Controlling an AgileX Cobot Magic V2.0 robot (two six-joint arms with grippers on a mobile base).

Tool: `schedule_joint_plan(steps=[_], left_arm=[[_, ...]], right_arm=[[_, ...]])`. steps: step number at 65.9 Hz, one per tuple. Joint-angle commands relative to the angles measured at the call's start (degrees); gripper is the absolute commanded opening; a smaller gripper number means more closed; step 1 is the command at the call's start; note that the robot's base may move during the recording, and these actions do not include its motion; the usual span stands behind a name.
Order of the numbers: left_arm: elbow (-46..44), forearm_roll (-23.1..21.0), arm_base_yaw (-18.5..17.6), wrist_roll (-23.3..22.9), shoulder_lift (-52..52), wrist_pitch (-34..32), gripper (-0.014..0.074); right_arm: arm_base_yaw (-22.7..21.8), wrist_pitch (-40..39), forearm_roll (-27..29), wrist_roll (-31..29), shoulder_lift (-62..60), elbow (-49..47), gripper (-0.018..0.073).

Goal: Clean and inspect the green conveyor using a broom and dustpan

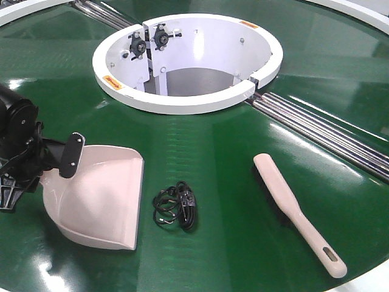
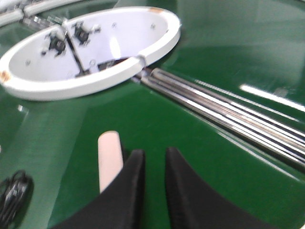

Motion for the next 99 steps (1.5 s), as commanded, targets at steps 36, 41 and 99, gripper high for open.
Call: schedule_joint_plan(steps=[36,41,99], left_arm=[[-0.9,0.8,-0.4,0.6,-2.3,0.2,-0.0007],[-0.9,0.8,-0.4,0.6,-2.3,0.2,-0.0007],[-0.9,0.8,-0.4,0.6,-2.3,0.2,-0.0007]], right_arm=[[12.8,16.6,-3.1,-1.6,20.5,-16.8,0.0522],[13.4,20.5,-3.1,-1.5,25.1,-20.4,0.0522],[13.5,34.9,-2.6,-5.8,62.7,-35.7,0.0522]])
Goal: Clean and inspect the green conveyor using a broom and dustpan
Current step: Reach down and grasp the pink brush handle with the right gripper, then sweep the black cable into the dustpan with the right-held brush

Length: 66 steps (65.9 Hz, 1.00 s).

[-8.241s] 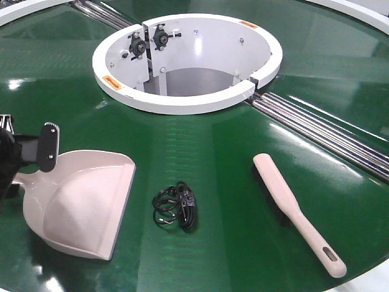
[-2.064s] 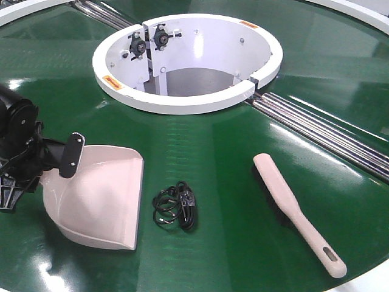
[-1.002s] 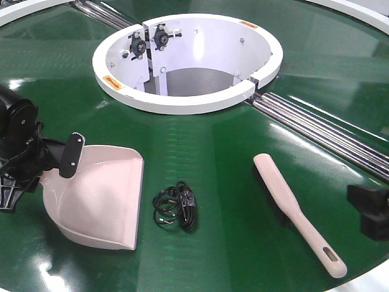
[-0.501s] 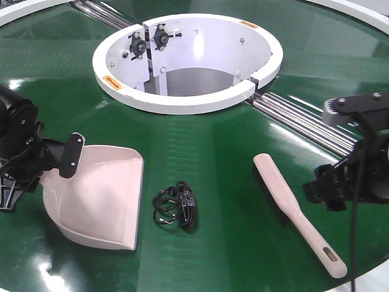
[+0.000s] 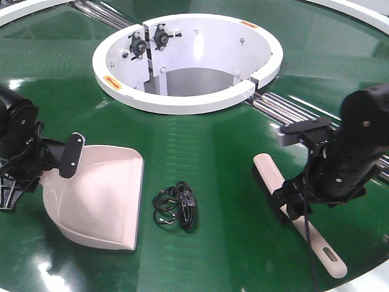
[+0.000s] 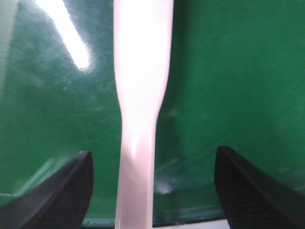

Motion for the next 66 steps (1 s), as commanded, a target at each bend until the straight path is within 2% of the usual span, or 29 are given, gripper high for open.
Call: schedule_joint_plan(steps=[1,14,24,36,58,66], left_arm=[[-0.9,0.8,-0.4,0.6,-2.3,0.2,-0.0007],[-0.9,0.7,-0.4,0.6,-2.3,0.3,-0.0007],[-0.9,0.7,-0.4,0.6,-2.3,0.3,-0.0007],[-0.9,0.7,-0.4,0.6,-2.3,0.3,-0.0007],[-0.9,0.7,-0.4,0.6,-2.3,0.3,-0.0007],[-0.9,0.7,-0.4,0.6,-2.3,0.3,-0.0007]], right_arm=[[0.1,0.0,-0.2,-0.5,1.4,-2.0,0.0522],[0.1,0.6,-0.2,-1.0,6.4,-2.0,0.0514],[0.1,0.1,-0.2,-1.1,8.8,-2.0,0.0465],[0.1,-0.6,-0.2,-1.0,10.3,-2.0,0.0326],[0.1,-3.4,-0.2,0.7,10.3,-2.0,-0.0010],[0.6,-2.7,-0.2,2.4,10.3,-2.0,-0.0010]])
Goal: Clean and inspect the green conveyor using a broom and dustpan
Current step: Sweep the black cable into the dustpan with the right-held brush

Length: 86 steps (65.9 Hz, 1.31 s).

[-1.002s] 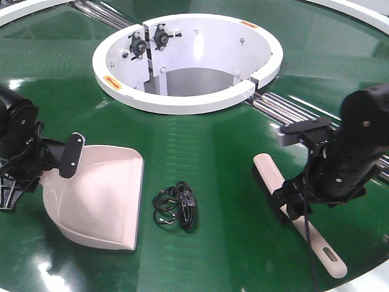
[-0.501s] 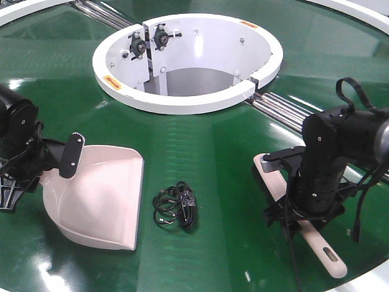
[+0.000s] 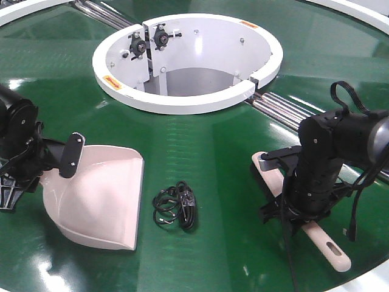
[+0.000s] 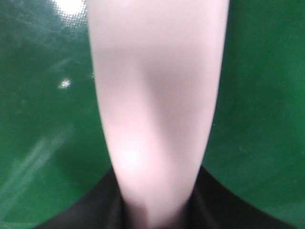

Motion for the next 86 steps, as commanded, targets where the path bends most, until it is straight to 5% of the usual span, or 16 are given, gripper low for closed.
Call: schedule_joint_plan(steps=[1,50,86], left_arm=[[-0.9,0.7,-0.4,0.6,-2.3,0.3,-0.0007],[-0.9,0.7,-0.4,0.6,-2.3,0.3,-0.0007],[-0.9,0.7,-0.4,0.6,-2.3,0.3,-0.0007]], right_arm=[[0.6,0.2,-0.2,1.4,-2.5,-1.5,-0.0009],[17.8,13.5,-0.4,18.9,3.5,-19.2,-0.0005],[24.8,14.5,11.4,16.5,14.0,-25.5,-0.0005]])
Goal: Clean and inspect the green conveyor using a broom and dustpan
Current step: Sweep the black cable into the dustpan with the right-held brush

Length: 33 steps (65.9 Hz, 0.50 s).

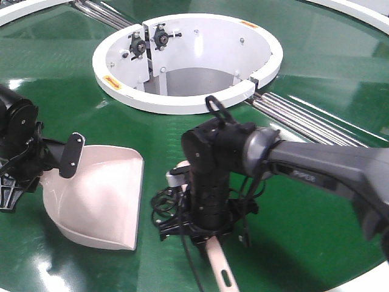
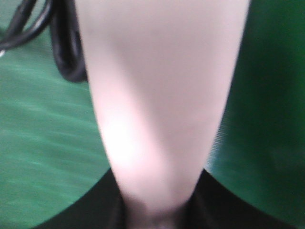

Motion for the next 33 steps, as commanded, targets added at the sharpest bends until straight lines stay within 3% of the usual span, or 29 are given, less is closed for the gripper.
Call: schedule_joint_plan(steps=[1,23,33], left_arm=[[-0.9,0.7,-0.4,0.6,-2.3,0.3,-0.0007],[-0.9,0.7,-0.4,0.6,-2.3,0.3,-0.0007],[-0.9,0.7,-0.4,0.6,-2.3,0.3,-0.0007]], right_arm=[[1.6,3.9,4.3,-2.7,-0.6,-5.2,-0.0005],[5.2,3.8,13.0,-6.7,6.8,-24.0,-0.0005],[5.4,3.8,13.6,-7.0,8.4,-31.5,-0.0005]])
